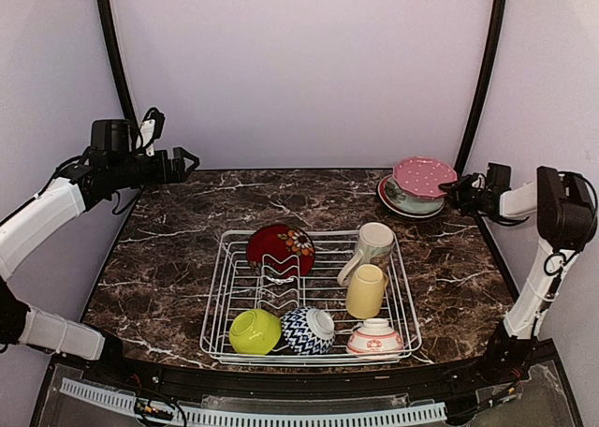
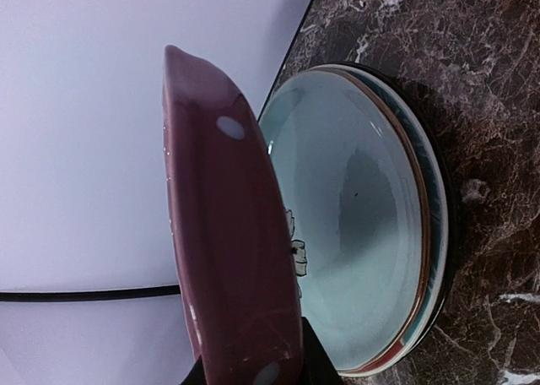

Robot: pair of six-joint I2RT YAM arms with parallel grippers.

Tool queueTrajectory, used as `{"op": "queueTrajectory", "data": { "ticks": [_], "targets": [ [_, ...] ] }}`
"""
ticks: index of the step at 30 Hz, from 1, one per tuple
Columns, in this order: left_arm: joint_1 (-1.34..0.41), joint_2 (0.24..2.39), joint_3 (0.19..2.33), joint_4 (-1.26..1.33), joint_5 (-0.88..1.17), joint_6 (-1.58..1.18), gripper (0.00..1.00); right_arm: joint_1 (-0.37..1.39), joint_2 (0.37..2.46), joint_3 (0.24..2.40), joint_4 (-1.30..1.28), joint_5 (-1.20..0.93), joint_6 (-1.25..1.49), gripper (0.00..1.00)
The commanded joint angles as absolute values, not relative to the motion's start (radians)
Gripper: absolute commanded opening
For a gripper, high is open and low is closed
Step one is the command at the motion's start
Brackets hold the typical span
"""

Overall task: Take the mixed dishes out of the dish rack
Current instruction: Place the plate with another plate.

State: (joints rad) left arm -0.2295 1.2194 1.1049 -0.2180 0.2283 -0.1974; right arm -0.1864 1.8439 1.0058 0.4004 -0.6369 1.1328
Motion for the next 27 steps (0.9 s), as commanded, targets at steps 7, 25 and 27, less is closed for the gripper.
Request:
{"op": "queueTrajectory", "data": {
  "ticks": [7, 25, 27],
  "targets": [
    [-0.235, 1.226, 1.089, -0.22, 0.251, -0.213, 0.99, -0.189, 1.921, 1.122, 0.524, -0.73, 1.03, 0.0],
    [-0.236, 1.224, 1.088, -0.219, 0.258, -0.219, 0.99, -0.151, 1.973, 1.228, 0.33, -0.681, 0.831, 0.03],
    [-0.236, 1.224, 1.087, -0.219, 0.258, -0.219, 0.99, -0.143, 1.973, 1.241, 0.305, -0.667, 0.802, 0.04]
  ]
}}
